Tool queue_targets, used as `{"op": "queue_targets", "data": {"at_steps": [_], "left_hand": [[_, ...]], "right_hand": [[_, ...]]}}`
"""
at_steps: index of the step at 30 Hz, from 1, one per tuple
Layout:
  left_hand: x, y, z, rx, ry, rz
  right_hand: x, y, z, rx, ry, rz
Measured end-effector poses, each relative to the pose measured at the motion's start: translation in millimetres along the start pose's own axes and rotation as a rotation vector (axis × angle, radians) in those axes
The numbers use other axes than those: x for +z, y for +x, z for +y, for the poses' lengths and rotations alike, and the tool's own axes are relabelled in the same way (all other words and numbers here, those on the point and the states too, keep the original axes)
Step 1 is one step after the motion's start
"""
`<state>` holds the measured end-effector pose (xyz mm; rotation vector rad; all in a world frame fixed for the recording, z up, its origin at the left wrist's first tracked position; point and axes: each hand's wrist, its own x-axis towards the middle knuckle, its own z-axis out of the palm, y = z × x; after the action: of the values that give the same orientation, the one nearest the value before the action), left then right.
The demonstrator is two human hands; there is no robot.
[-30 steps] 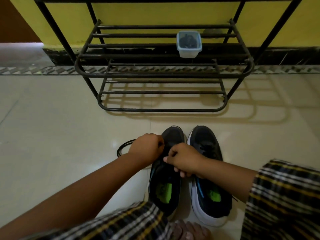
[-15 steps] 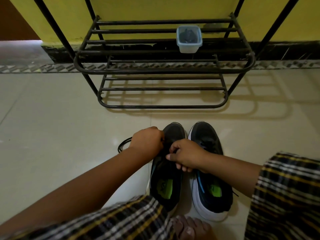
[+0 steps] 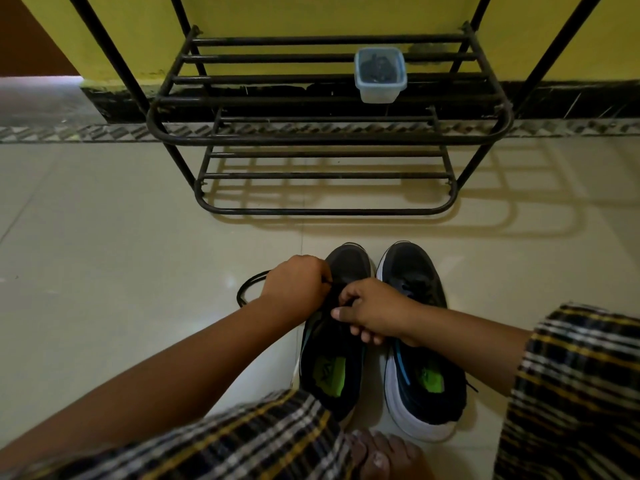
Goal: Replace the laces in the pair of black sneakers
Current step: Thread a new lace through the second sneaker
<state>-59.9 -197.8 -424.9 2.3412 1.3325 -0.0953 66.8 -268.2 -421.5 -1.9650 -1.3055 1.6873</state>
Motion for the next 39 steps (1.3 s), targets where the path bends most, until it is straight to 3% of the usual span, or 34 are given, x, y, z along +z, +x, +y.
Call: {"op": "queue_targets", "data": {"at_steps": [8, 13, 15, 21, 28, 39], "left_hand": [[6, 1, -12, -0.042, -0.29, 0.086], [2, 4, -27, -0.034, -0.51, 0.348], [-1, 4, -32, -0.078, -0.53, 0.373], [9, -3, -34, -0.011, -0.438, 0.083], [15, -3, -25, -0.084, -0.422, 0.076], [8, 2, 0, -0.1, -0.044, -0.052]], "right_hand": [[-5, 1, 4, 0.011, -0.042, -0.048], [-12, 1, 0, 0.031, -0.137, -0.152], [-15, 0, -4, 0.033, -0.208, -0.223], [-12, -9, -10, 0.064, -0.441, -0.364], [-9, -17, -14, 0.087, -0.415, -0.441], [2, -20, -3, -0.083, -0.787, -0.332]]}}
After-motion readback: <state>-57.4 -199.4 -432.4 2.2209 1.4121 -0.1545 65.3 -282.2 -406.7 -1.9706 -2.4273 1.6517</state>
